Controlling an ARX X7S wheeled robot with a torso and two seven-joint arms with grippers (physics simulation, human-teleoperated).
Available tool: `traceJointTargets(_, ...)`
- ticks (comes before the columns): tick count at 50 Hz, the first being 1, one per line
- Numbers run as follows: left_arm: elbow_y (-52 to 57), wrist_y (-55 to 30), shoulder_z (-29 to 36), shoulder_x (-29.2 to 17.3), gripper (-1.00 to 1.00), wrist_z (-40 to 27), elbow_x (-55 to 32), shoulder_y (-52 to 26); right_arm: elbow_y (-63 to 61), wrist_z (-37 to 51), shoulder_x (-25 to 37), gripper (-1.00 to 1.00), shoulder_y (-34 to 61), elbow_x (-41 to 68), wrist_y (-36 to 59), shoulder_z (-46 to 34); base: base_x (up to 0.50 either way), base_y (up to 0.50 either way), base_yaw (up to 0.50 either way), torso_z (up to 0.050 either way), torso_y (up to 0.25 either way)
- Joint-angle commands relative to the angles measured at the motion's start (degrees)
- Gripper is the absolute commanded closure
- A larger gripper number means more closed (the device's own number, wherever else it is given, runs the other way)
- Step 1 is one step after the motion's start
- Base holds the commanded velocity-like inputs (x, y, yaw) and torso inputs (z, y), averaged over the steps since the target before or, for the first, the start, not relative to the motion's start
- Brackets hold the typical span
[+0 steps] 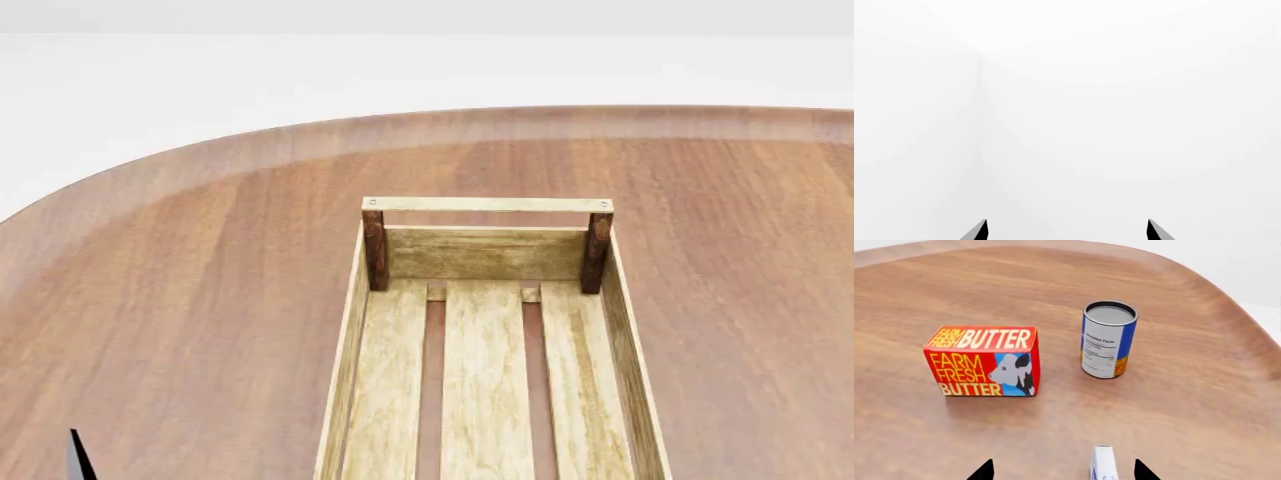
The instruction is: Pick up the cream cheese and put it in the tray.
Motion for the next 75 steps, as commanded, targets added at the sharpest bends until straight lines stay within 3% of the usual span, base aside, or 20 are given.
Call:
traceJointTargets(1,0.04,-0.10,0.05,-0.11,-1.00,-0.29,-0.13,-0.03,0.41,-0.24,0.60,-1.00,-0.62,0.61,0.15,0.69,0.00,0.00,0.00,0.000,0.000)
traceJointTargets(75,-0.36,-1.01,1.23,-0.61,-1.00,-1.46,-0.02,-0.56,15.87,-6.11,3.84,-1.00,1.43,3.98,-1.26,3.46,0.00,0.00,0.00,0.000,0.000)
